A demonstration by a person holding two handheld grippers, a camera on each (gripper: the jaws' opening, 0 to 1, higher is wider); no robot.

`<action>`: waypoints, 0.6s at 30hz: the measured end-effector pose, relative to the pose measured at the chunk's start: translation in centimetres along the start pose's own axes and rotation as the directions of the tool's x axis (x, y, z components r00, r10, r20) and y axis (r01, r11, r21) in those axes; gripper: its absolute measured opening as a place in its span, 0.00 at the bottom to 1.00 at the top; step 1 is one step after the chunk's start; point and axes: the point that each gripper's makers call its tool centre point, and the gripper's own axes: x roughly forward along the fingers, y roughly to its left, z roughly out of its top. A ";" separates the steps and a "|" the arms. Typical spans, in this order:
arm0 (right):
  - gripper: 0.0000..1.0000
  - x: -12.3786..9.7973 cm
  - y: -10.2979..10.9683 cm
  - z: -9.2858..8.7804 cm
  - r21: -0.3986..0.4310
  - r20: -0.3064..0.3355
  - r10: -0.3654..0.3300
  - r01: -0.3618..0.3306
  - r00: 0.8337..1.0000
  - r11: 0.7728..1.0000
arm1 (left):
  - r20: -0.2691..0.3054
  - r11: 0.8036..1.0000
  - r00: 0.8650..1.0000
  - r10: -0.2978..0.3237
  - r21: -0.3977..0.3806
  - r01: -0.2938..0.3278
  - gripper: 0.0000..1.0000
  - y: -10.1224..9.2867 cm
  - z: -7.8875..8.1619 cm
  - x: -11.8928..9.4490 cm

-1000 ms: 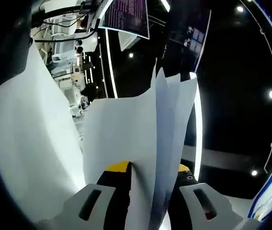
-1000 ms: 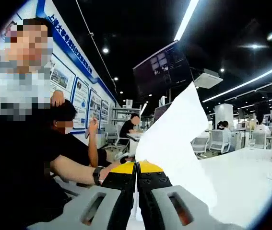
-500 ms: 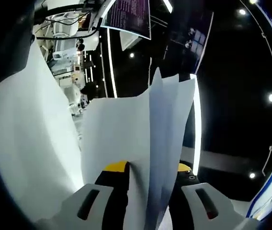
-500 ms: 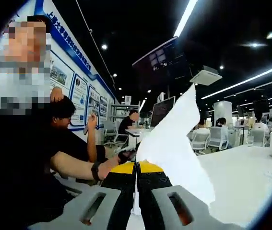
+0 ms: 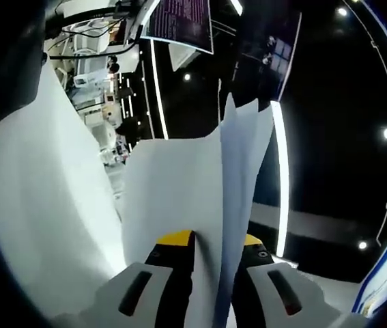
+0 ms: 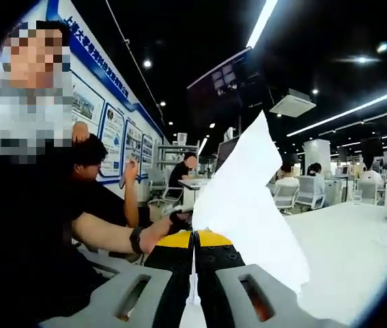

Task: Organize the stack of printing papers by aligning and flattening the scattered papers on the table

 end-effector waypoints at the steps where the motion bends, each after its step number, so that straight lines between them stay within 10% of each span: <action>1: 0.00 0.0 -0.2 -0.1 0.004 -0.006 -0.012 0.012 1.000 1.000 | -0.001 1.000 1.000 0.002 0.000 -0.002 0.19 0.0 0.0 0.0; 18: 0.01 -0.8 -2.0 -1.0 0.086 -0.006 -0.075 0.076 0.997 0.993 | -0.016 0.999 1.000 -0.004 0.039 0.005 0.06 -0.1 -0.2 -0.1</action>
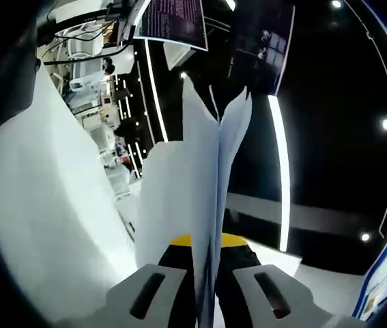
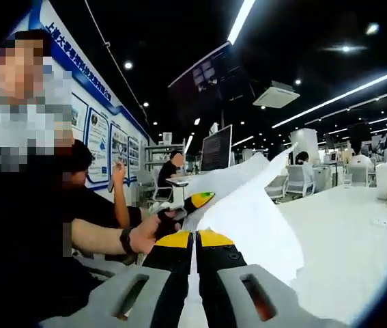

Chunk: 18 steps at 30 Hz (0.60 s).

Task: Organize the stack of printing papers by aligning and flattening the scattered papers on the table

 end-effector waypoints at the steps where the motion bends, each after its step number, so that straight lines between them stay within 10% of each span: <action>1: 0.01 -0.2 -0.4 -0.1 0.013 0.002 -0.010 0.010 1.000 1.000 | 0.002 1.000 1.000 -0.001 0.002 0.001 0.06 0.0 0.0 0.0; 18: 0.25 -1.1 -4.6 -3.3 0.115 -0.102 -0.219 0.230 0.970 0.966 | 0.022 1.000 1.000 -0.022 0.006 0.021 0.06 -0.3 0.4 -0.1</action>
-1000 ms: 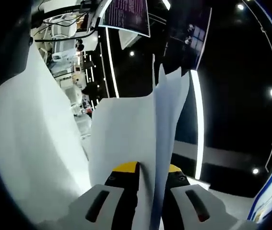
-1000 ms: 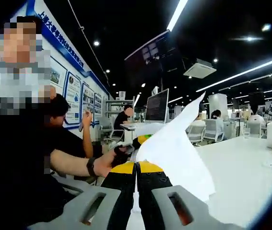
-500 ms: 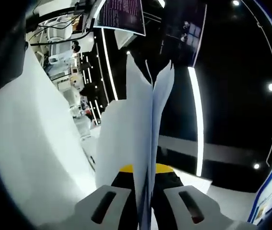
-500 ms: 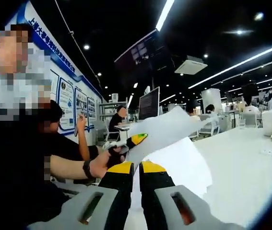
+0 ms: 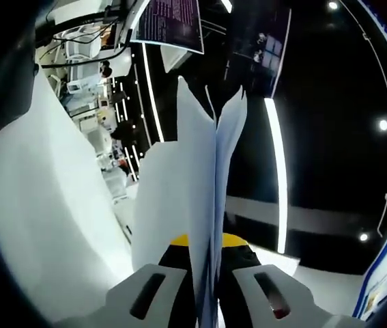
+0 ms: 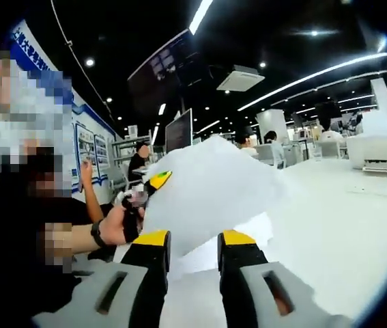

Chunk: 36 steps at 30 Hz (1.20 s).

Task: Organize the stack of printing papers by aligning and flattening the scattered papers on the table

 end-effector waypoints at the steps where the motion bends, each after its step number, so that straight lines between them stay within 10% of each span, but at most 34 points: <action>1: 0.26 -0.1 -0.4 -0.2 0.014 -0.004 -0.008 0.008 1.000 1.000 | 0.001 1.000 1.000 -0.001 -0.001 0.001 0.06 0.0 0.0 0.0; 36: 0.31 -3.8 -5.4 0.3 0.171 0.052 -0.198 0.187 0.979 0.967 | -0.159 0.980 0.985 -0.059 0.177 0.088 0.06 -2.5 -2.3 2.0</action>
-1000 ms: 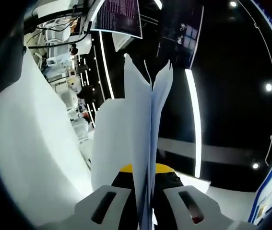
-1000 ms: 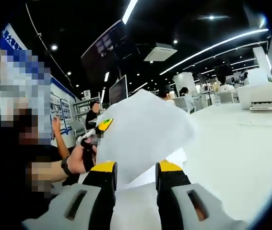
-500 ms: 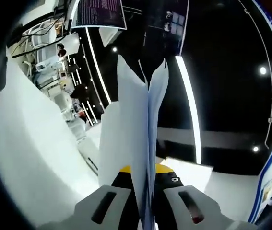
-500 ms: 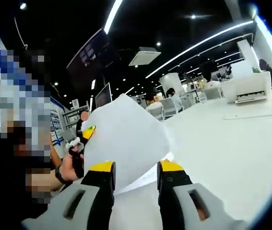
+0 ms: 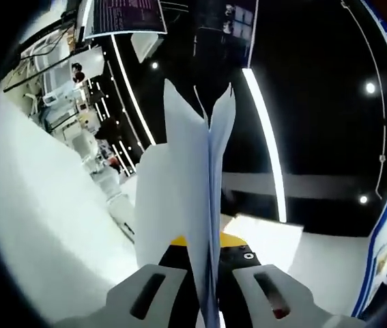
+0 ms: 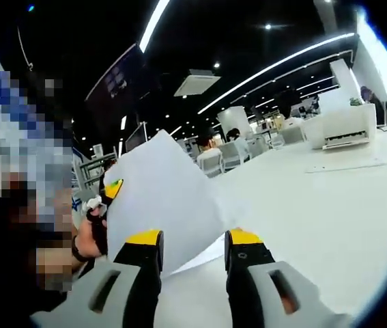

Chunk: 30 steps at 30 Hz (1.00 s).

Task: Organize the stack of printing papers by aligning and flattening the scattered papers on the table

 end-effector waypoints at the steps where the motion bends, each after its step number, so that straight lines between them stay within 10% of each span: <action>1: 0.32 -0.2 -0.2 0.4 0.011 0.016 0.001 -0.001 1.000 1.000 | -0.013 1.000 1.000 -0.019 0.018 0.019 0.06 -1.0 -0.2 0.5; 15: 0.44 -2.6 -0.9 3.7 0.017 0.112 0.010 -0.012 0.994 1.000 | -0.207 0.971 0.964 -0.165 0.137 0.195 0.06 -7.0 -1.4 4.0; 22: 0.50 -3.1 1.8 5.5 -0.107 0.113 0.105 -0.093 0.988 0.990 | -0.333 0.929 0.895 -0.296 0.117 0.351 0.06 -9.9 -2.2 5.5; 30: 0.53 -3.5 4.0 6.8 -0.200 0.086 0.200 -0.180 0.976 0.963 | -0.471 0.854 0.784 -0.403 0.113 0.508 0.06 -13.1 -3.6 6.7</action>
